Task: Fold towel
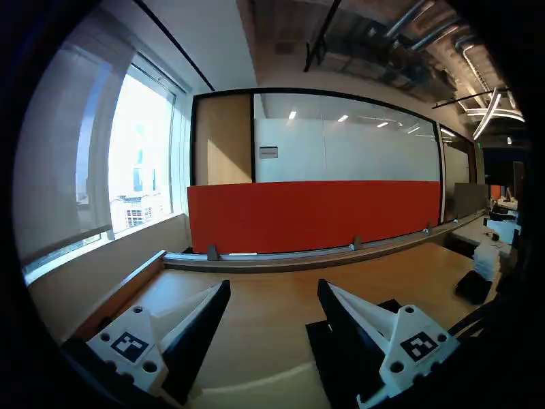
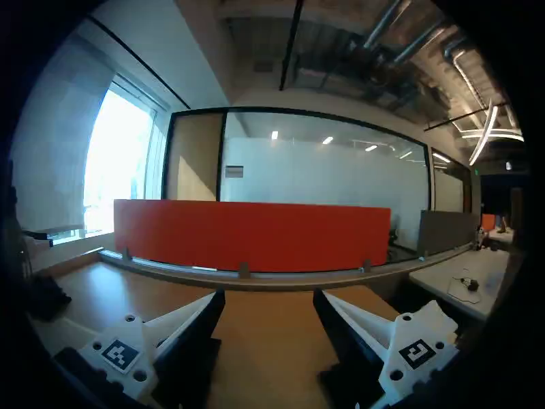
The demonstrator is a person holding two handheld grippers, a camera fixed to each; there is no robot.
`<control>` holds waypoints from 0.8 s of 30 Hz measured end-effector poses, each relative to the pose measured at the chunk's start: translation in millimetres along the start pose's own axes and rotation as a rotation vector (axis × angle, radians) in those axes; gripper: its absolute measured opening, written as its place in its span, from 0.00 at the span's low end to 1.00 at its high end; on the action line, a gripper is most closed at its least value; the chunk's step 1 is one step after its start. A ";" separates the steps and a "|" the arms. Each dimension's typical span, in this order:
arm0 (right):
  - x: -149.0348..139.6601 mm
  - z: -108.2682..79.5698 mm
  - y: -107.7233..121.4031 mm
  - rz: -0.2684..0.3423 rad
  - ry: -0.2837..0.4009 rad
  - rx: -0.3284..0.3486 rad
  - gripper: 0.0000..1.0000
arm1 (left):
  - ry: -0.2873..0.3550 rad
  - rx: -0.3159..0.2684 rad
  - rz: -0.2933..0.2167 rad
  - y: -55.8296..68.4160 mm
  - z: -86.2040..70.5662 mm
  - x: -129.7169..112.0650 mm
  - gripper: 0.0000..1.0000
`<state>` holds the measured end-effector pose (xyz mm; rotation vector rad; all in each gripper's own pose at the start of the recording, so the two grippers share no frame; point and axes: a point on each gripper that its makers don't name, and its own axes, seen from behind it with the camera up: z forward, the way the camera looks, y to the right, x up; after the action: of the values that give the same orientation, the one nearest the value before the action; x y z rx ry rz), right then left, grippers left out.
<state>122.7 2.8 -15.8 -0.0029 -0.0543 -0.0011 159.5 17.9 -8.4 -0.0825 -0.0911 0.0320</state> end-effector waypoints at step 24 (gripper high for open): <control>-15.2 -16.2 -71.9 -0.202 -0.238 0.412 1.00 | -0.224 -0.259 0.179 51.9 -9.8 -20.8 0.94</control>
<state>108.3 -69.2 -32.6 0.4148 -0.2922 -0.1916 138.3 68.1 -24.3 -0.3456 -0.3121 0.2084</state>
